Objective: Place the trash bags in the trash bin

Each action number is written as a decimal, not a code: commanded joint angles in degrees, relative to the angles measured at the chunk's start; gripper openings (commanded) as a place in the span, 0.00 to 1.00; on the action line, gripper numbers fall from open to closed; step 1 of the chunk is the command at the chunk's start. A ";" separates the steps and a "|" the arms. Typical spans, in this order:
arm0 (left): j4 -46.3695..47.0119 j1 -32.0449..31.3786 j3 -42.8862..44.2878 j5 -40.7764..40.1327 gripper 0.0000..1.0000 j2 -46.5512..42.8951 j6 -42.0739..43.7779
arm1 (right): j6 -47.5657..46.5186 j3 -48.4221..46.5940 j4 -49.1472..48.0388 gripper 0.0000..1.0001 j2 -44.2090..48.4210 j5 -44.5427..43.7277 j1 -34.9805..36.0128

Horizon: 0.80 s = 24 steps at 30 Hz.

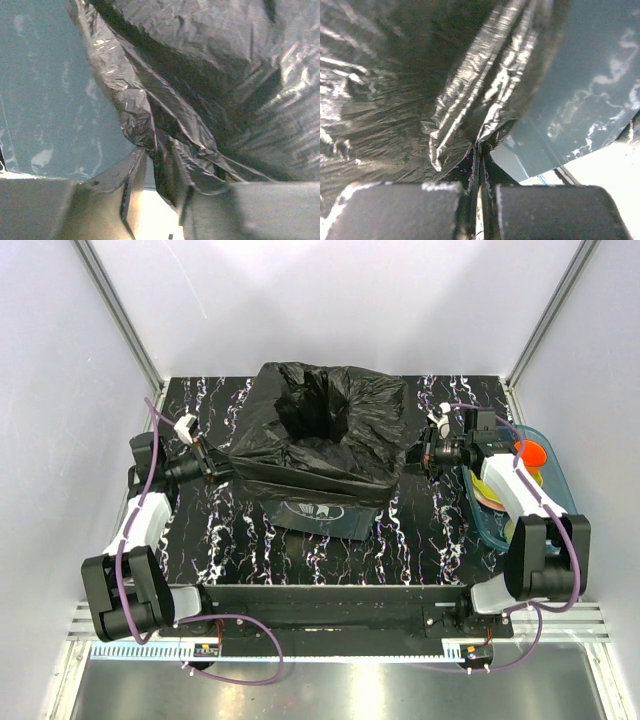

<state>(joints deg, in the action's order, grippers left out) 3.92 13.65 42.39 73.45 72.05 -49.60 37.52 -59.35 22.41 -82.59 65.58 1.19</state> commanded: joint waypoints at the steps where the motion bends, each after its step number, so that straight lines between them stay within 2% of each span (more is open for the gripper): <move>1: 5.14 0.15 -0.03 0.91 0.26 1.51 -0.42 | -0.96 -4.18 -5.17 0.00 -5.98 -4.31 0.91; 2: 4.69 0.06 0.06 0.12 0.22 2.30 0.03 | -0.69 -5.06 -5.88 0.00 -7.31 -5.10 1.18; 3: 4.69 0.15 0.15 -0.67 0.12 3.17 0.21 | 0.00 -6.72 -7.11 0.00 -8.72 -5.37 1.44; 7: 5.83 0.15 1.55 -1.90 0.00 7.57 0.47 | -1.39 -12.01 -8.44 0.00 -14.87 -6.87 2.06; 12: 1.98 0.15 3.57 -4.01 0.00 11.09 5.63 | -5.15 -15.87 -6.78 0.00 -18.57 -8.97 2.15; 17: -12.85 0.85 5.95 -10.15 0.00 14.87 16.81 | -13.95 -15.71 1.83 0.00 -20.77 -12.93 1.97; 21: -19.91 2.08 6.56 -15.26 0.00 17.32 23.74 | -22.29 -13.60 6.67 0.00 -22.09 -19.16 1.01; 24: -21.94 2.87 5.25 -17.64 0.00 18.73 25.87 | -25.82 -12.28 8.52 0.00 -23.49 -22.85 -0.40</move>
<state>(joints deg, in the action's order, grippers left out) -11.29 15.46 46.87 62.06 89.17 -31.29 20.80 -73.19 26.28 -104.40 50.33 2.24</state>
